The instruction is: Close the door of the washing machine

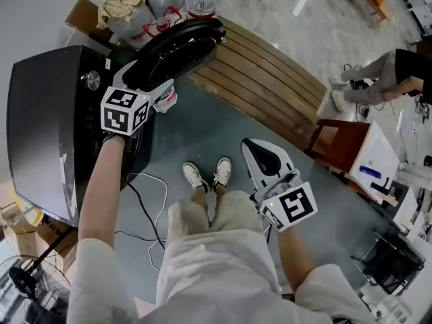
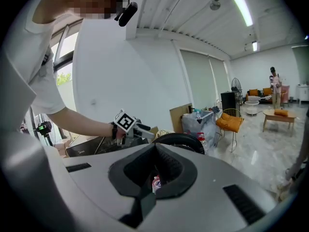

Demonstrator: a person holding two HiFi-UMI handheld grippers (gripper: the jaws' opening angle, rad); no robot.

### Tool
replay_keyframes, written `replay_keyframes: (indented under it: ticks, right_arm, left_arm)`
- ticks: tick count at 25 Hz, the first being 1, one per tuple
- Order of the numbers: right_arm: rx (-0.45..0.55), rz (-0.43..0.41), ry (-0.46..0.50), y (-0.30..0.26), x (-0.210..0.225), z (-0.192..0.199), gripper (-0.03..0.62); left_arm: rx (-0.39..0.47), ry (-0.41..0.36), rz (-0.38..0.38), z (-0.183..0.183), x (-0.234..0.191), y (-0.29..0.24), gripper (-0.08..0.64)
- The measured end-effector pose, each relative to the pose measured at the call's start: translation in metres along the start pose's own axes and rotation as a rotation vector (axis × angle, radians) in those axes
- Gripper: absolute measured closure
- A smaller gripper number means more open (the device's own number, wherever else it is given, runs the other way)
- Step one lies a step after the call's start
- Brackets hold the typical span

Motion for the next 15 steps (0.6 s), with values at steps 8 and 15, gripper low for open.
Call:
replay_keyframes:
  ticks: [8,15]
  right_arm:
    - [-0.031,-0.024,-0.053,-0.02,0.015,0.035,0.594]
    - [-0.055,-0.021,-0.132,-0.03,0.017,0.064,0.594]
  left_arm:
    - [-0.209,-0.13,0.027,0.009,-0.03,-0.083,0.135]
    - [-0.286,-0.253,-0.005,-0.009,-0.064,-0.132,0.135]
Point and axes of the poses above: the fingertips, and each gripper's own axes: y backward along the fingers, x to its right, z out of its underside, the point moved 3 cm from there along y, backward along the fingers, and after that the axes turned 8 degrees about -x, right-handed, at the moved point
